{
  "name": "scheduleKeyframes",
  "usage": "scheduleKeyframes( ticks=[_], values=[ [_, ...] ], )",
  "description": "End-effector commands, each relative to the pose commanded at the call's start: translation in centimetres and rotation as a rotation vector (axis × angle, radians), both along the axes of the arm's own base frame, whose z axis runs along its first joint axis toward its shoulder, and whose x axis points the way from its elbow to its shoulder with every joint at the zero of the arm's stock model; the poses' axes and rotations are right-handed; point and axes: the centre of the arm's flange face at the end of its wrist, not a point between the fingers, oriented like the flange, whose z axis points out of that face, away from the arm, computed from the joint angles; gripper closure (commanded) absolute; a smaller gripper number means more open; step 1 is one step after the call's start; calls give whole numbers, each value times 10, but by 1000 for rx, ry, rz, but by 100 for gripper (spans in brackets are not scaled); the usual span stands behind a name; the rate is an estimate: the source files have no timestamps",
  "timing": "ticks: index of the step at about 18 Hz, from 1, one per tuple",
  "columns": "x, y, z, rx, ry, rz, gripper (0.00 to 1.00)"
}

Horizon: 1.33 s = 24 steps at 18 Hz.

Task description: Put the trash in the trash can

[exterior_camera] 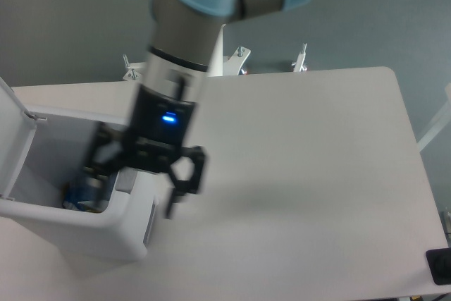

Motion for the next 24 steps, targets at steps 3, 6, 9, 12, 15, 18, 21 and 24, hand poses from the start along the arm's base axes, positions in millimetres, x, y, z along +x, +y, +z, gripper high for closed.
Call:
scheduleKeyframes(
  ticks=[3, 6, 9, 12, 15, 18, 21, 24],
  values=[
    [-44, -27, -45, -106, 54, 26, 0],
    [-72, -59, -99, -292, 141, 35, 0],
    [-92, -91, -126, -405, 180, 41, 0],
    [-107, -118, -150, -472, 210, -15, 0],
    [-119, -137, -158, -511, 259, -84, 0],
    [-115, -142, -174, -562, 346, -270, 0],
    [-112, -154, -185, -671, 413, -378, 0],
    [-110, -156, -188, -701, 421, -389, 0]
  ],
)
